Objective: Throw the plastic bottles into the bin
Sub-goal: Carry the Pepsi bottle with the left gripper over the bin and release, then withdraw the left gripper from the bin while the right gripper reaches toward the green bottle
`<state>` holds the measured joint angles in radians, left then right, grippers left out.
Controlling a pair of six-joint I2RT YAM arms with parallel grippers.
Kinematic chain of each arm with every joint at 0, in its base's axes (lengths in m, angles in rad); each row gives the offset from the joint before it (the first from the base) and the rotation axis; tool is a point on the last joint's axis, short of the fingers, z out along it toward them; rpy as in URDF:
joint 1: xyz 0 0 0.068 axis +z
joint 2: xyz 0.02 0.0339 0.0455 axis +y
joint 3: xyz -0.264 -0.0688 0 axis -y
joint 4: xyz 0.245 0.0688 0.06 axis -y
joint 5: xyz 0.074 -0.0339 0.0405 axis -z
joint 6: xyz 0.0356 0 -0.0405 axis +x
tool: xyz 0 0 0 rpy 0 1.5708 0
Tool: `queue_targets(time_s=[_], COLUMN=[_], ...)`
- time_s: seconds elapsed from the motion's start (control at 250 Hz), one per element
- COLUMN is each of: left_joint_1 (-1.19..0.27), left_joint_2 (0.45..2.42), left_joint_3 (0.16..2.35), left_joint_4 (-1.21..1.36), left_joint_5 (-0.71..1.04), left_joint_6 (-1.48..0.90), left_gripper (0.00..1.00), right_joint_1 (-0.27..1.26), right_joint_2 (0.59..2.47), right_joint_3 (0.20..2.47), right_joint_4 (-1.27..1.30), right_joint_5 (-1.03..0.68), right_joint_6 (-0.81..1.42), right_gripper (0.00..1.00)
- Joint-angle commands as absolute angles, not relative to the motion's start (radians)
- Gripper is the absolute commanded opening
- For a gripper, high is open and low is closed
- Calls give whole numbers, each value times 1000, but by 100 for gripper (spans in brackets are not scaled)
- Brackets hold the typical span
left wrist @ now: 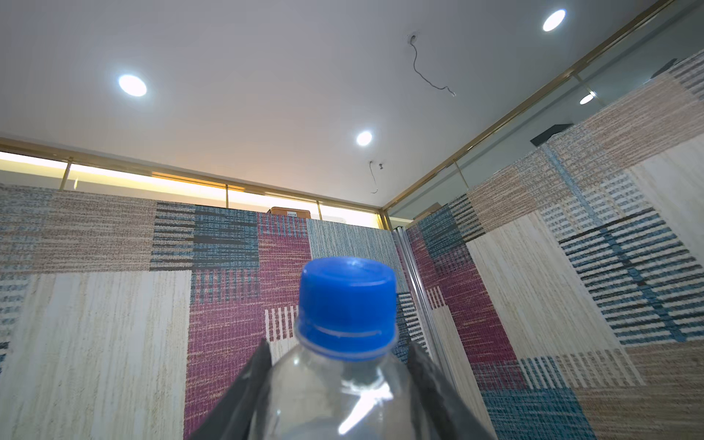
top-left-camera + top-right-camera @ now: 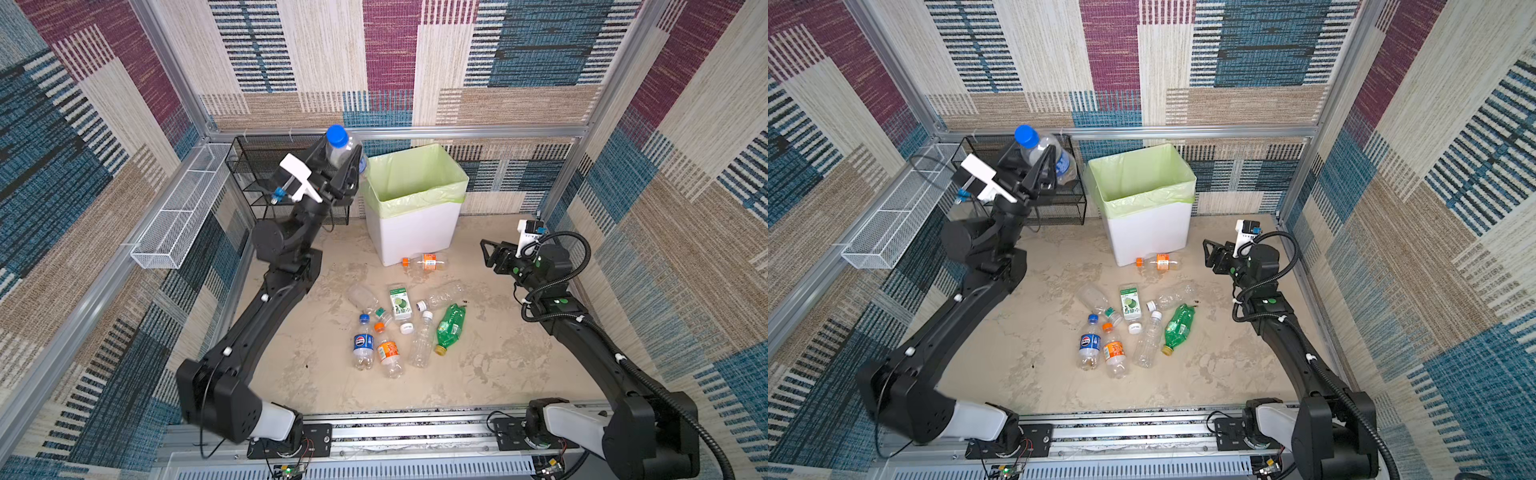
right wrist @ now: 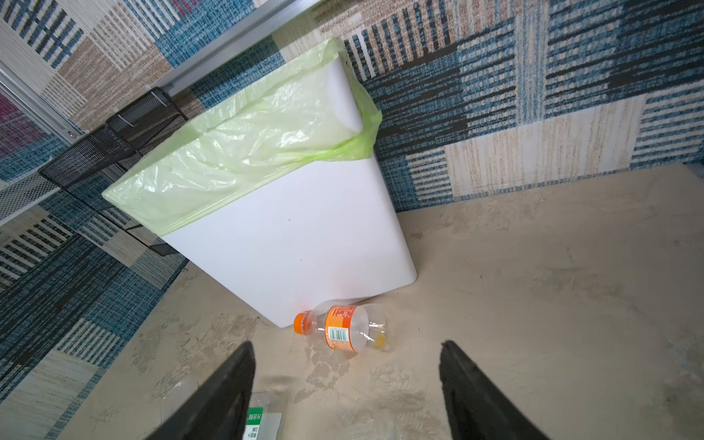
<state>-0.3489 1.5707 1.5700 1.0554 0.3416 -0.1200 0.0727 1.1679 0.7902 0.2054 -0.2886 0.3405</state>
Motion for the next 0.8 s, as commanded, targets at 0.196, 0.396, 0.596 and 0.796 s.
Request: queue_targets(time_s=[0.196,0.396,0.596,0.796], left_joint_1=[-357,-358,-357,-334], left_joint_2=[2272,2112,1877,1604], left_joint_3=[2744,2422,2124,1778], left_joint_4=[11,242,205,59], left_joint_5=[308,272,261,180], left_joint_6=[-252,-223,-154,-109], left_gripper=[86,93,92,91], right_joint_1=[151,161,188,227], right_joint_2=[1202,1212,1255,1274], right_joint_3=[811,796,863,885], right_joint_4=[236,220,44,-176], right_joint_5=[-293,-294,-232,-142], right_joint_6=[335,325,287,306], right_gripper=[81,81,82,82])
